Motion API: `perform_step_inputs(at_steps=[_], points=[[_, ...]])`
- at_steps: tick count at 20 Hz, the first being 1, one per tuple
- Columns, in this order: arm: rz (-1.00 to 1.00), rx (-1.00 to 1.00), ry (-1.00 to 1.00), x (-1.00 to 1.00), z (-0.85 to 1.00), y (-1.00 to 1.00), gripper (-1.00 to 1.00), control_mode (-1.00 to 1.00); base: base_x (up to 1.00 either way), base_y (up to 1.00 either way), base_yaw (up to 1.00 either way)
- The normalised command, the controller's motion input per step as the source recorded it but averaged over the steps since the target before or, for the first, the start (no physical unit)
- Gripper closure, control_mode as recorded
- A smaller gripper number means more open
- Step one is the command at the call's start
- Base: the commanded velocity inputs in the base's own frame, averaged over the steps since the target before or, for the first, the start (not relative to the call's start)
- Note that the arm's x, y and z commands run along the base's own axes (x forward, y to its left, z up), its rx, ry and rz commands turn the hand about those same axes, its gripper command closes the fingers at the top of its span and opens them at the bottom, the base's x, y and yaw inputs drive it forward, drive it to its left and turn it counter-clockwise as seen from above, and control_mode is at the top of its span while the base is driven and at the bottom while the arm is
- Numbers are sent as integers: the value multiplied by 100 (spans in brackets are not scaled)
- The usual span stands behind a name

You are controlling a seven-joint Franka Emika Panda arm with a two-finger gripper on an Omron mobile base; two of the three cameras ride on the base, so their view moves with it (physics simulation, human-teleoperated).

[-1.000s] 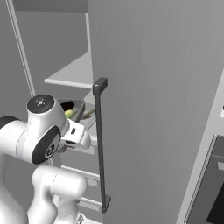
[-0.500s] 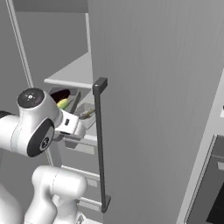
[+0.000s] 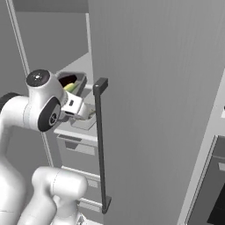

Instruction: Take the meat container that has the fish and place it on the second highest rack of the freezer. Then take the vegetable container that has the avocado and corn and place it on the highest rack of the freezer.

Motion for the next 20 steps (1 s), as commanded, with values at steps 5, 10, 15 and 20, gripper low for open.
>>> perform_step_inputs(at_steps=[5,10,15,20], points=[[0,0,-2,32,26,10,100,-100,0,0,0],[-4,0,0,76,4,6,100,-100,0,0,0],[-3,0,0,59,-18,0,100,-100,0,0,0],[0,0,0,47,-10,0,100,-100,0,0,0]])
